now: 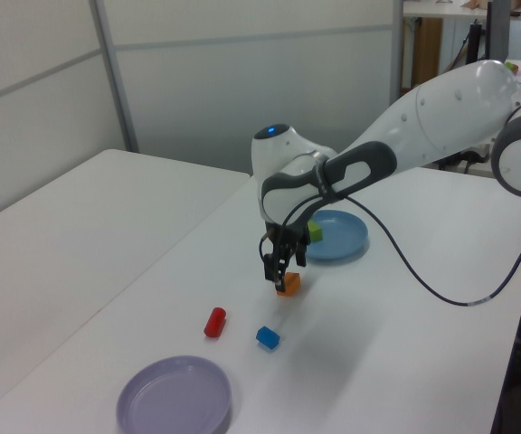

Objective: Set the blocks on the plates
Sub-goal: 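Lower the gripper onto the orange block and grasp it, then carry the orange block onto the light blue plate and release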

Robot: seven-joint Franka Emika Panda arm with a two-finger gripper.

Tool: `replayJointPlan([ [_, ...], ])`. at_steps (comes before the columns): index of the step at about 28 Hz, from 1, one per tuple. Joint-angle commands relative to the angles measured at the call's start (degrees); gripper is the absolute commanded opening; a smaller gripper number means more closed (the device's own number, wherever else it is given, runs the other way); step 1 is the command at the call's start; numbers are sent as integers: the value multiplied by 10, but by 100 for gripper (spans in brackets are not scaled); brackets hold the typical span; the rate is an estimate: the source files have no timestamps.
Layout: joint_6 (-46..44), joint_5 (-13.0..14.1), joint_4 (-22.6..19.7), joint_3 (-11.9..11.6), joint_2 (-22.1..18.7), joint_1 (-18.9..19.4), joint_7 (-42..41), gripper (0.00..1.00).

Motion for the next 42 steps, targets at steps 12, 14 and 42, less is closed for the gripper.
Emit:
replayJointPlan([
  [12, 27, 10, 7, -5, 13, -2, -19, 18],
  [14, 26, 11, 8, -6, 9, -4, -25, 14],
  [42, 25, 11, 42, -11, 29, -133, -133, 18],
])
